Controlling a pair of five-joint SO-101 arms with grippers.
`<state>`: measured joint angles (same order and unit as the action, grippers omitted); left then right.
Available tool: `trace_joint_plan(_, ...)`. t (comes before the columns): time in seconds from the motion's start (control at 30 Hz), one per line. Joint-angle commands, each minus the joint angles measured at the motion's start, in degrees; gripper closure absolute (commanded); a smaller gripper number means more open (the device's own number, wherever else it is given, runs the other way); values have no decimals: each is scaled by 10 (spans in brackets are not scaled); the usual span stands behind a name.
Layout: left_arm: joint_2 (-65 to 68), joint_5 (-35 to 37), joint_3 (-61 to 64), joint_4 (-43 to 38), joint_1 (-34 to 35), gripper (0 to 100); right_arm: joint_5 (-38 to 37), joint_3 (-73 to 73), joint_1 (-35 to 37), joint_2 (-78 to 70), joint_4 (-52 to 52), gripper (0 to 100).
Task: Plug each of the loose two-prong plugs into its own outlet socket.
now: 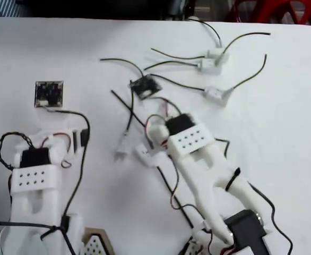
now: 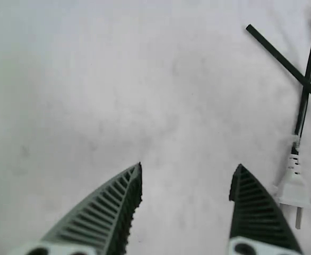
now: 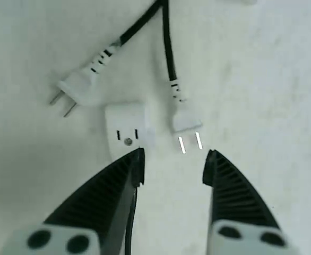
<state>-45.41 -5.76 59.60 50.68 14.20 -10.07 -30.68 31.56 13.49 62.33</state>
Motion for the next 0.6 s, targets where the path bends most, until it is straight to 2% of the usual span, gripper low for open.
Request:
trace_joint_plan(0.0,-15,4,-1,-8,5,736,-37,7,19,-28,-16,827)
trace_joint_plan(0.33,-15,4,-1,-8,5,736,-41,7,10,-96,-68,850)
trace_joint_plan(0.57,-15,4,-1,-8,5,736,-42,46,-13,-166,-69,850)
